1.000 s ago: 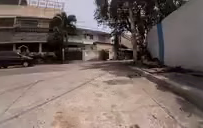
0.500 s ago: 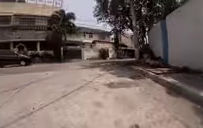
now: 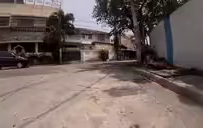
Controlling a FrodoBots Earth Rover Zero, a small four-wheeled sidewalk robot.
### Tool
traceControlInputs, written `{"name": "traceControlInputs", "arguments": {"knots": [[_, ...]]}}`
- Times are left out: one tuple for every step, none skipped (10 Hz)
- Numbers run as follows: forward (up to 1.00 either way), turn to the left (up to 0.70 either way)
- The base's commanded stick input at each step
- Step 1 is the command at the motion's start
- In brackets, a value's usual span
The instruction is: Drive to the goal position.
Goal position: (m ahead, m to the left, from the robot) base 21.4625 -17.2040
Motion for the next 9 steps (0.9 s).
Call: {"name": "traceControlInputs", "arguments": {"knots": [[0.70, 0.01], [0.70, 0.01], [0.70, 0.01], [0.70, 0.01], [0.70, 0.01], [0.70, 0.01], [0.70, 0.01], [0.70, 0.01], [0.70, 0.01]]}}
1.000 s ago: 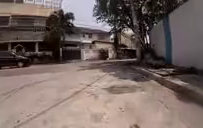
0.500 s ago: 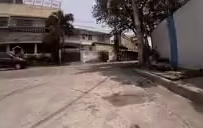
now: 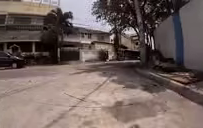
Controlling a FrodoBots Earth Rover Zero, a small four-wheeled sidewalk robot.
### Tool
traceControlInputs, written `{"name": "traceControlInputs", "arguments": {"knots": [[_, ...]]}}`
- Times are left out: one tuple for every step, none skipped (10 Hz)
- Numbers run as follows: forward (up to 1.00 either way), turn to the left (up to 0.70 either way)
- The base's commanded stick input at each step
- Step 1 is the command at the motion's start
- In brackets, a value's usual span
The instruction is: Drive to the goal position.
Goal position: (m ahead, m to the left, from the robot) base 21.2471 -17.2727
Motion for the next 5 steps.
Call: {"name": "traceControlInputs", "arguments": {"knots": [[0.70, 0.01], [0.70, 0.01], [0.85, 0.01], [0.85, 0.01], [0.85, 0.01]]}}
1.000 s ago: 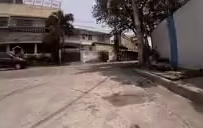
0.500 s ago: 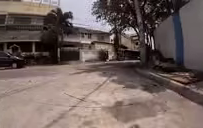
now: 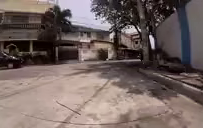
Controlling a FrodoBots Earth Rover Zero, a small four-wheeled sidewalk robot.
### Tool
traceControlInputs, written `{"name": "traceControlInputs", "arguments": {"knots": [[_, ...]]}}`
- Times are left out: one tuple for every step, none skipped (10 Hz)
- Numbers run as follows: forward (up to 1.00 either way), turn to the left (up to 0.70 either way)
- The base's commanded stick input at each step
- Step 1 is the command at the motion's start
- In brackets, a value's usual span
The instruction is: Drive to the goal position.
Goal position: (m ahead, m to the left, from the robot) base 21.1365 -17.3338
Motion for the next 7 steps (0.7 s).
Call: {"name": "traceControlInputs", "arguments": {"knots": [[0.85, 0.01], [0.91, 0.01], [0.99, 0.01], [1.00, 0.01], [1.00, 0.01], [1.00, 0.01], [1.00, 0.01]]}}
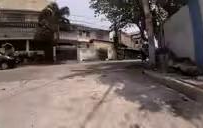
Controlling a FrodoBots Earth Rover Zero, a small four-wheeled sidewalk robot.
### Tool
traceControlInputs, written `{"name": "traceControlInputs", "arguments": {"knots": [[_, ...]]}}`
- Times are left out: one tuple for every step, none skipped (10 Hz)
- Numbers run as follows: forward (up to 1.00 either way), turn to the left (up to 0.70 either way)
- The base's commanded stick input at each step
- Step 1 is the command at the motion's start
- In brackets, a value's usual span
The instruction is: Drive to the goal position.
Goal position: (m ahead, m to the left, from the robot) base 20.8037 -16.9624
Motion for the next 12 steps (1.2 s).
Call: {"name": "traceControlInputs", "arguments": {"knots": [[1.00, 0.01], [1.00, 0.01], [1.00, 0.01], [1.00, 0.01], [1.00, 0.01], [1.00, 0.01], [1.00, 0.01], [1.00, 0.01], [1.00, 0.01], [1.00, 0.01], [1.00, 0.01], [1.00, 0.01]]}}
